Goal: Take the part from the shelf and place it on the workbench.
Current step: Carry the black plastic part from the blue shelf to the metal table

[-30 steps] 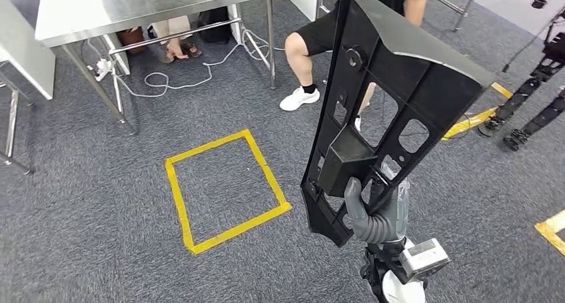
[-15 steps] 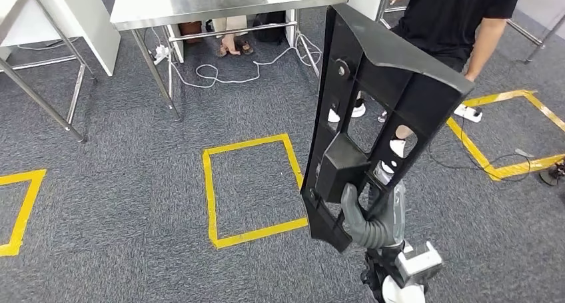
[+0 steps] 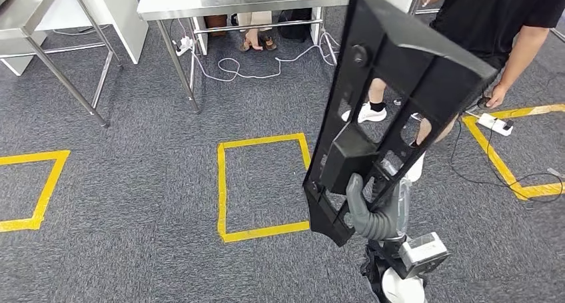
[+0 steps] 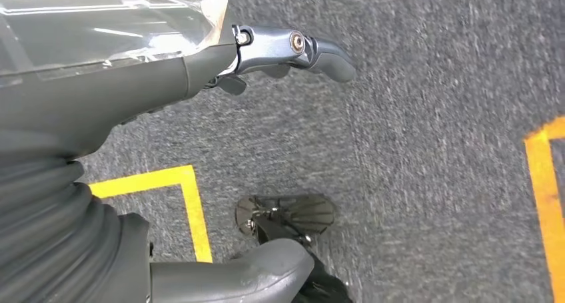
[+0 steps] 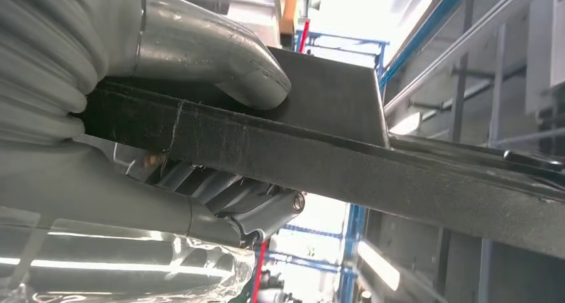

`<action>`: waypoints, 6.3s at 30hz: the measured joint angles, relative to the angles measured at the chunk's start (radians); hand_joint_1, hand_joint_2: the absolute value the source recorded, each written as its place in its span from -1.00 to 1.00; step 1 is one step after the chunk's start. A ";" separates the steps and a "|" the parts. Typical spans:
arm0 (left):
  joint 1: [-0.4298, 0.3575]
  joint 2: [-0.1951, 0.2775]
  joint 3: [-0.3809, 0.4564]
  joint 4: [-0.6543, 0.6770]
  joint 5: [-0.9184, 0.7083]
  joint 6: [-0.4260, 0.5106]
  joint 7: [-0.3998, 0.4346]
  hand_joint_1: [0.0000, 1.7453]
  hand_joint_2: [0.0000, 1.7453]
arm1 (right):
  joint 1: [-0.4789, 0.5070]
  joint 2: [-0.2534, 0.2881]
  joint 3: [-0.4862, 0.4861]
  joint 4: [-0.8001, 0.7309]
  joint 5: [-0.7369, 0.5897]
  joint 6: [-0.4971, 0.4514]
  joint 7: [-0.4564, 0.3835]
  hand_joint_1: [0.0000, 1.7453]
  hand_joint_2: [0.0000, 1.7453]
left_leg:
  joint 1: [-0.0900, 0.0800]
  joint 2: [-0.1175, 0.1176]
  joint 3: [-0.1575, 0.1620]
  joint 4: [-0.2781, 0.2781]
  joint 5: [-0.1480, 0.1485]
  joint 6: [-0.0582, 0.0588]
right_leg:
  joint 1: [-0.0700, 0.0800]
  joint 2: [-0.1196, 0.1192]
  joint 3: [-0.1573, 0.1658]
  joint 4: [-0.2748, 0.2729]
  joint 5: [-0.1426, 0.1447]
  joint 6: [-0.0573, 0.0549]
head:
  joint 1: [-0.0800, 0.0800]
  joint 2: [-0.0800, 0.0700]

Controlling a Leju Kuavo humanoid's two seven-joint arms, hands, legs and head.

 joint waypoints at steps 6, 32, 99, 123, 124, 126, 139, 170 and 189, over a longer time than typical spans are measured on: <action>0.001 -0.003 0.002 0.000 0.002 -0.023 0.002 -1.00 1.00 | -0.004 0.005 0.000 0.001 0.000 -0.014 0.008 1.00 1.00 | 0.006 -0.010 0.039 -0.055 0.011 0.021 | 0.004 0.015 -0.035 0.082 -0.047 0.014 | 0.004 0.000; 0.005 -0.016 0.017 0.000 0.010 -0.045 0.000 -1.00 1.00 | -0.007 0.027 0.002 0.014 0.038 -0.020 0.026 1.00 1.00 | -0.002 -0.009 0.023 -0.009 -0.027 0.004 | -0.005 0.033 -0.023 0.002 0.017 0.015 | 0.006 0.000; 0.011 -0.018 0.032 0.000 -0.007 -0.064 -0.015 -1.00 1.00 | 0.002 0.049 -0.004 0.008 0.073 0.012 0.039 1.00 1.00 | 0.002 -0.022 0.042 -0.046 -0.004 0.035 | 0.001 0.041 0.011 0.101 -0.069 0.023 | 0.010 0.000; 0.011 -0.018 0.043 0.001 -0.007 -0.066 -0.015 -1.00 1.00 | 0.004 0.055 -0.009 0.009 0.075 0.016 0.042 1.00 1.00 | -0.005 -0.016 -0.031 0.015 -0.007 0.012 | -0.006 0.043 0.040 -0.014 -0.029 -0.001 | 0.009 0.000; 0.011 -0.017 0.043 0.001 -0.006 -0.066 -0.015 -1.00 1.00 | 0.004 0.055 -0.009 0.009 0.075 0.016 0.042 1.00 1.00 | -0.011 -0.016 -0.022 -0.007 -0.010 0.021 | -0.005 0.043 0.047 -0.014 -0.030 0.005 | 0.009 0.000; 0.012 -0.017 0.043 0.000 -0.006 -0.066 -0.015 -1.00 1.00 | 0.003 0.056 -0.010 0.009 0.075 0.017 0.043 1.00 1.00 | -0.017 -0.020 -0.001 -0.028 -0.015 0.036 | 0.000 0.042 0.063 -0.011 -0.027 0.022 | 0.008 0.000; 0.011 -0.022 0.044 0.001 -0.006 -0.070 -0.015 -1.00 1.00 | -0.013 0.048 -0.010 0.015 0.071 0.019 0.053 1.00 1.00 | -0.010 -0.031 0.106 -0.045 -0.071 0.021 | -0.016 0.033 -0.071 -0.002 0.049 0.065 | 0.014 0.000; 0.010 -0.027 0.049 0.001 -0.008 -0.064 -0.015 -1.00 1.00 | -0.033 0.051 -0.013 0.037 0.065 0.019 0.053 1.00 1.00 | -0.010 -0.031 0.091 -0.031 -0.067 0.024 | -0.001 0.035 -0.067 -0.008 0.048 0.035 | 0.005 0.000; 0.013 -0.026 0.066 0.001 -0.010 -0.066 -0.015 -1.00 1.00 | -0.045 0.055 -0.010 0.041 0.062 0.018 0.053 1.00 1.00 | 0.018 -0.022 0.046 -0.022 -0.038 0.013 | -0.016 0.040 0.008 0.027 0.006 0.067 | 0.005 0.000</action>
